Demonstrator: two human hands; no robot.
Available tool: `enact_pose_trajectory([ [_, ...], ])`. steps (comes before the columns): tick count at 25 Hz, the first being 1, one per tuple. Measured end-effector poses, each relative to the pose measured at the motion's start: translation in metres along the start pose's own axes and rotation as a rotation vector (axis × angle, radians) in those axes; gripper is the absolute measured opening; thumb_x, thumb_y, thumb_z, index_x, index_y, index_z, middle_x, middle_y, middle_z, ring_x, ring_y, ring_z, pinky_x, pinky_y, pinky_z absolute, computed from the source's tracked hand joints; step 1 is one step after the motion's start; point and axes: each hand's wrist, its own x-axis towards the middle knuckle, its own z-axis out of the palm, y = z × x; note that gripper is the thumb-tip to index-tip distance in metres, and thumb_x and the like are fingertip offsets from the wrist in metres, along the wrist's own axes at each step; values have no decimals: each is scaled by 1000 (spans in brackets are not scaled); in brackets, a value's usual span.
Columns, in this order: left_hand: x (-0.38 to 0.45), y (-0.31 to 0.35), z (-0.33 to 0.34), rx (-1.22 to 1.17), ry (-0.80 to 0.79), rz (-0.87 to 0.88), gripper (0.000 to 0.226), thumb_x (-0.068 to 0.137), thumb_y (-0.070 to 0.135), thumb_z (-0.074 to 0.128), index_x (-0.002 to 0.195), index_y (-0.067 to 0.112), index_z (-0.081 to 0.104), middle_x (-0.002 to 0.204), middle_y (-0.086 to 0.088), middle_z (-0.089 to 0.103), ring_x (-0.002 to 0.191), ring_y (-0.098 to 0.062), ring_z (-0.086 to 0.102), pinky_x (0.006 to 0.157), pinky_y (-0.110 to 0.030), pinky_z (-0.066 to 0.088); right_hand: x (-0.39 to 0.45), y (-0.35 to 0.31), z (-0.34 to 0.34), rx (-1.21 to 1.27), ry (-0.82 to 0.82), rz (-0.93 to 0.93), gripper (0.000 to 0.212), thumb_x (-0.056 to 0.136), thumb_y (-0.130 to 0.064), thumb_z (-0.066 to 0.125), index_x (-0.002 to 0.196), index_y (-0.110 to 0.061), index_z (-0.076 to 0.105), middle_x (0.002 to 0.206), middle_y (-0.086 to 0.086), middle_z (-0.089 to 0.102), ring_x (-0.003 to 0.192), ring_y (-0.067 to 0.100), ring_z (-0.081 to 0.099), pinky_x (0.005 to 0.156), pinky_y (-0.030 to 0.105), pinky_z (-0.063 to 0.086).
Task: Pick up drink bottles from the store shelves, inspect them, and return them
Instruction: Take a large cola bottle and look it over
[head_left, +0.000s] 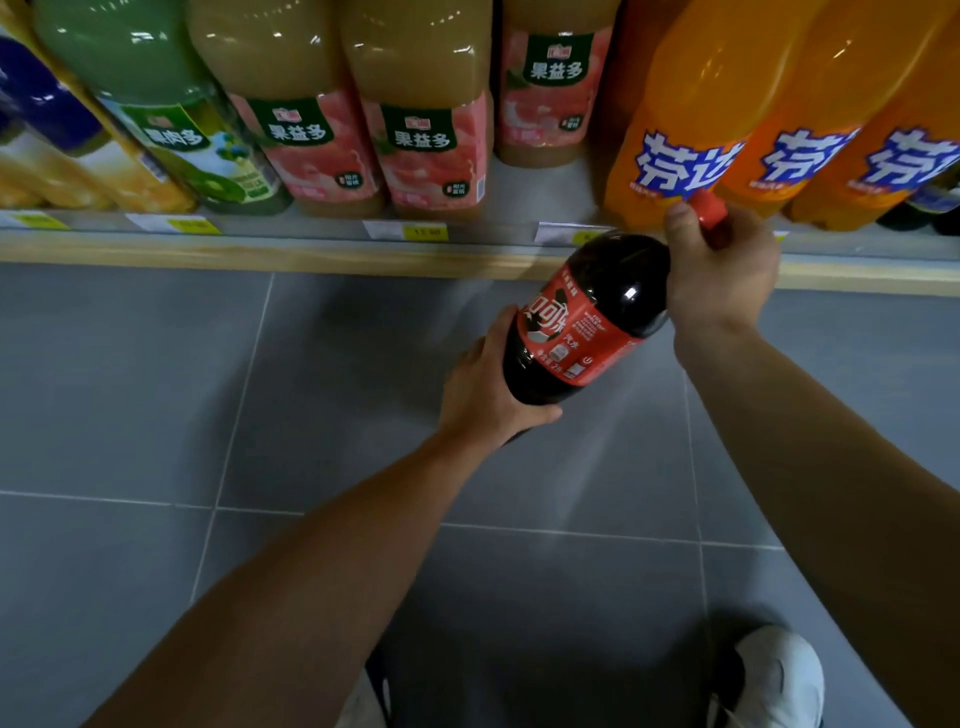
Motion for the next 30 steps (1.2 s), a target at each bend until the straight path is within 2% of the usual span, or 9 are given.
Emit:
enact_pose_trajectory([
  [2,1,-5,2,-17,13,-8,120,51,50,91,148,37,23,141,6,54,128,-22,54,100,-51,51,-12,7,-1,119,-92,-13,44,82,-35,70,121,-15,64,109,-5,72,99,6,68,93,36,55],
  [5,2,-9,5,-20,30,-6,118,52,49,91,148,38,24,139,9,55,126,-21,56,100,-46,51,-41,18,-1,59,-258,-85,74,77,-34,76,142,-29,40,127,-14,60,116,1,58,98,30,51],
  [8,0,-9,6,-8,64,-31,117,50,46,92,146,43,26,135,12,58,121,-20,58,97,-38,52,-55,27,7,-38,-238,-207,107,70,-37,82,155,-21,19,147,-1,44,134,11,44,108,38,45],
  [10,-1,-8,6,-23,72,-50,118,50,44,92,146,43,25,137,11,57,123,-20,57,98,-35,49,-58,28,14,-41,-203,-213,115,67,-39,84,157,-19,15,152,2,38,140,14,38,112,41,42],
  [15,0,-10,5,6,18,-49,128,53,40,94,153,36,14,149,3,46,134,-25,48,106,-47,46,-54,29,22,27,-196,-110,118,65,-39,86,157,-24,14,151,0,39,139,15,40,110,47,44],
  [19,7,-14,2,40,-62,-48,134,51,41,93,152,44,6,152,3,42,136,-28,46,103,-53,49,-57,34,23,14,-155,-132,112,71,-32,83,158,-23,13,150,4,36,136,12,39,111,35,41],
  [22,8,-14,2,23,-48,-66,129,51,41,92,149,47,9,148,5,46,132,-28,49,101,-52,50,-59,34,25,-15,-163,-193,106,74,-32,80,158,-23,17,147,7,36,134,15,41,106,32,42],
  [27,5,-14,2,0,-33,-81,125,57,35,93,153,34,14,148,5,46,133,-22,49,104,-43,48,-53,30,33,-21,-192,-201,101,73,-40,77,157,-28,21,148,7,37,137,19,40,110,43,44],
  [30,-5,-8,-11,12,-52,-135,125,54,36,92,152,37,14,145,6,50,129,-23,53,101,-47,51,-55,25,31,-9,-233,-131,99,73,-38,76,156,-29,23,145,1,41,133,12,41,111,37,42],
])
